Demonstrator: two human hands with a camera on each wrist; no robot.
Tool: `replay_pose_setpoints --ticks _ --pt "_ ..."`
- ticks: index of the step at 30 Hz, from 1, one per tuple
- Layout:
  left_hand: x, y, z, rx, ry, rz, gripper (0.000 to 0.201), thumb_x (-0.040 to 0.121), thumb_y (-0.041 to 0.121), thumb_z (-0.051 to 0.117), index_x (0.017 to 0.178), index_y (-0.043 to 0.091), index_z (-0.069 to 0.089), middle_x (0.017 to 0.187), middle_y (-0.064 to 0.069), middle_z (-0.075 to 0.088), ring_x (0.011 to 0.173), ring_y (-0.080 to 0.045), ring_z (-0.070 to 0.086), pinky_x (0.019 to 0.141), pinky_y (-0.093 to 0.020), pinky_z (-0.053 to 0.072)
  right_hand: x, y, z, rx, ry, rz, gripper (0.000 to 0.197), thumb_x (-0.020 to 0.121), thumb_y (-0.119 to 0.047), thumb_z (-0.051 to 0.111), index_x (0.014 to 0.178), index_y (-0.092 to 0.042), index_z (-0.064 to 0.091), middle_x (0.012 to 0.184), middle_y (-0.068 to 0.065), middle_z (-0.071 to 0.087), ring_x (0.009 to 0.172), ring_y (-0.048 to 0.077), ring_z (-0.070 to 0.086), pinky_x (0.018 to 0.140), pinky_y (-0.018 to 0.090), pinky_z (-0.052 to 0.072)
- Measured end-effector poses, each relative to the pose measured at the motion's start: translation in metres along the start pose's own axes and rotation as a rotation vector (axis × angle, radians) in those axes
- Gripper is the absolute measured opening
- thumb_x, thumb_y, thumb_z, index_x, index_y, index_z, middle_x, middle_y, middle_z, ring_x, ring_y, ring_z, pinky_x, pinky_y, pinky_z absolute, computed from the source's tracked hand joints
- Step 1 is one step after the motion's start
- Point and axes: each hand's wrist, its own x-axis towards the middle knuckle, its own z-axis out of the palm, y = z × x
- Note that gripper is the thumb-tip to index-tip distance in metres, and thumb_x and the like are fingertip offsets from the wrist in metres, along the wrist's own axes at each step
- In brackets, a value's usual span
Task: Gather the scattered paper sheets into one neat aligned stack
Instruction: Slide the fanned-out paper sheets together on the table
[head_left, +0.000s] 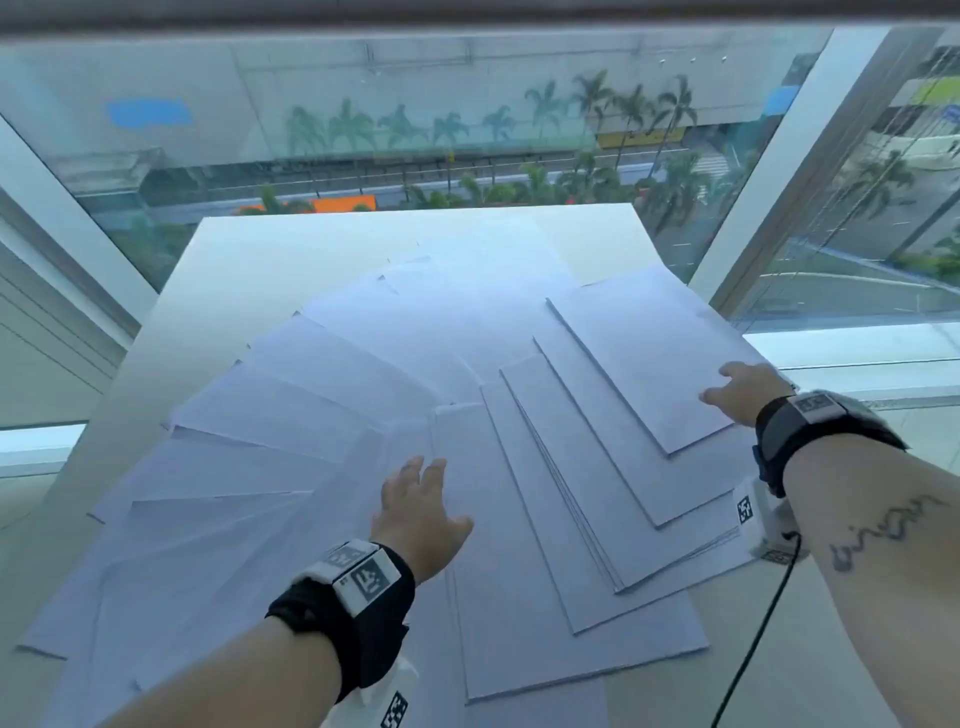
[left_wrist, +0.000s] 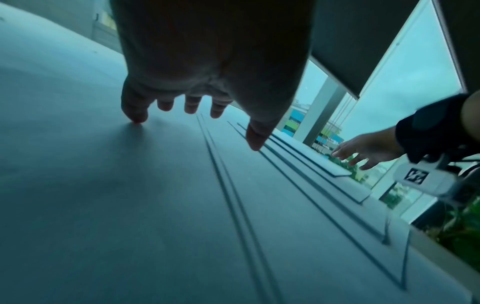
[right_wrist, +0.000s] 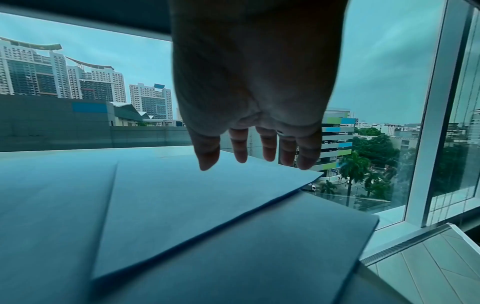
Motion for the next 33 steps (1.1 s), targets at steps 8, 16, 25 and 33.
replay_pose_setpoints --ticks 8,16,25,33 --pt "0.005 0.010 0.006 -0.152 0.054 -0.039 0.064 0.086 0.026 0.053 0.144 0.019 0.027 0.151 -0.002 0.022 0.140 -0.023 0.021 0.111 -0.034 0.026 0.040 0.000 -0.008 0.013 0.071 -0.004 0.065 0.085 -0.043 0.058 0.140 -0.017 0.037 0.141 0.022 0.035 0.128 0.042 0.038 0.105 0.047 0.034" --pt "0.012 0.010 0.004 -0.426 0.060 -0.266 0.065 0.083 0.019 0.055 0.141 0.014 0.027 0.136 -0.008 0.027 0.103 -0.022 0.046 0.083 -0.031 0.043 0.064 0.020 0.002 0.126 0.011 0.053 0.092 0.068 -0.046 0.077 0.136 -0.002 0.032 0.132 0.027 0.042 0.123 0.041 0.042 0.102 0.049 0.037" --pt "0.015 0.013 0.004 -0.651 0.061 -0.305 0.070 0.080 0.017 0.058 0.142 0.012 0.026 0.139 -0.014 0.039 0.106 -0.026 0.050 0.082 -0.038 0.048 0.054 0.025 -0.001 0.048 -0.027 0.022 0.094 0.058 -0.037 0.086 0.128 -0.002 0.034 0.129 0.025 0.040 0.118 0.041 0.046 0.096 0.049 0.041" --pt "0.009 0.006 -0.001 -0.761 -0.046 -0.258 0.040 0.084 0.013 0.058 0.123 0.014 0.047 0.104 -0.004 0.062 0.083 -0.015 0.057 0.066 -0.023 0.042 0.040 0.021 -0.014 -0.034 -0.063 -0.023 0.106 0.065 -0.034 0.083 0.146 -0.014 0.018 0.142 0.024 0.025 0.125 0.043 0.042 0.100 0.049 0.037"
